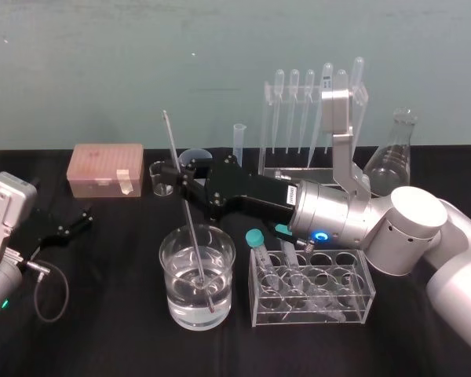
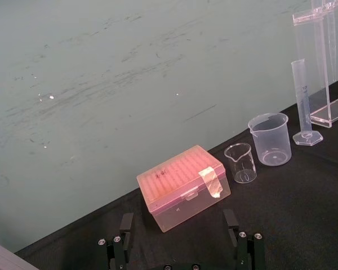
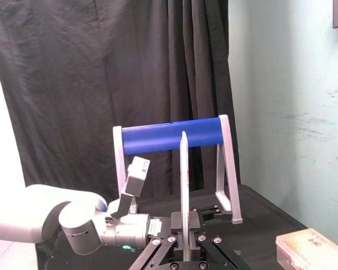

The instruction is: Hold the thermometer with one hand and immerse one end into the beaker, then reinsert it into the test tube rack.

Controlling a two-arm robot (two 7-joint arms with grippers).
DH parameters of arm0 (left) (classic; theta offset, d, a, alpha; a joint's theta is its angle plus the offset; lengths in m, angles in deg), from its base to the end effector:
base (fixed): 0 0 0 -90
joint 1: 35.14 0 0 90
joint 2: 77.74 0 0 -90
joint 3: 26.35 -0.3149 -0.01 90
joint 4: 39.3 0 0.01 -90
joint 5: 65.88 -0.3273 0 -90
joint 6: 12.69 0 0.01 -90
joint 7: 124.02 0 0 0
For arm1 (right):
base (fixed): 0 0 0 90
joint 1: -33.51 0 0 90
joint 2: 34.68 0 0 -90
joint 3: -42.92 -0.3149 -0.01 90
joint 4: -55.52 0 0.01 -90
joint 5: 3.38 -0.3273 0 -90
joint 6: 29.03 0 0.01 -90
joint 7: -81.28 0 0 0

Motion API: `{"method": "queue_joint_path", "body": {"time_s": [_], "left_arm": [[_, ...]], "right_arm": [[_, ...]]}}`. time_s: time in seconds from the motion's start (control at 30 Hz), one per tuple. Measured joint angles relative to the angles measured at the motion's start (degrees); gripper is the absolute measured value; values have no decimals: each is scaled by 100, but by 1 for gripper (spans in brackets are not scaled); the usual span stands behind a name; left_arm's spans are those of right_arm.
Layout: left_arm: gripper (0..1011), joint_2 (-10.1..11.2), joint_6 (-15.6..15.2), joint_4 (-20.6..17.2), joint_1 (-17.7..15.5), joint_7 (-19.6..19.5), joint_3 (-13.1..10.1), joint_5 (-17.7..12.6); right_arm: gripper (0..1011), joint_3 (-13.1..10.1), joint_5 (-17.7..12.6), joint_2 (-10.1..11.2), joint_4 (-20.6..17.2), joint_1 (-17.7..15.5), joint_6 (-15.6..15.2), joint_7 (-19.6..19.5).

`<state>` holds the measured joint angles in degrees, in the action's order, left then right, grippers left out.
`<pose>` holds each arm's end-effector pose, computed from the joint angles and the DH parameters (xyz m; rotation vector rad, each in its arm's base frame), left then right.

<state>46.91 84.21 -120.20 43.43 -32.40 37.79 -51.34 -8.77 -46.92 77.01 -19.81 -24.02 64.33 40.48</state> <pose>0.3796 0.0920 -0.3259 0.3047 -0.2851 1.2480 0.4665 0.0406 -0.2447 0.1648 0.0145 -0.2320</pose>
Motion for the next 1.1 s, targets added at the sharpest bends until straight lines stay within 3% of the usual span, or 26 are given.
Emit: {"method": "queue_joint_path", "body": {"time_s": [1.1], "left_arm": [[1008, 0, 0, 0, 0, 0, 0, 0]], "right_arm": [[56, 9, -10, -24, 58, 33, -5, 33]]}}
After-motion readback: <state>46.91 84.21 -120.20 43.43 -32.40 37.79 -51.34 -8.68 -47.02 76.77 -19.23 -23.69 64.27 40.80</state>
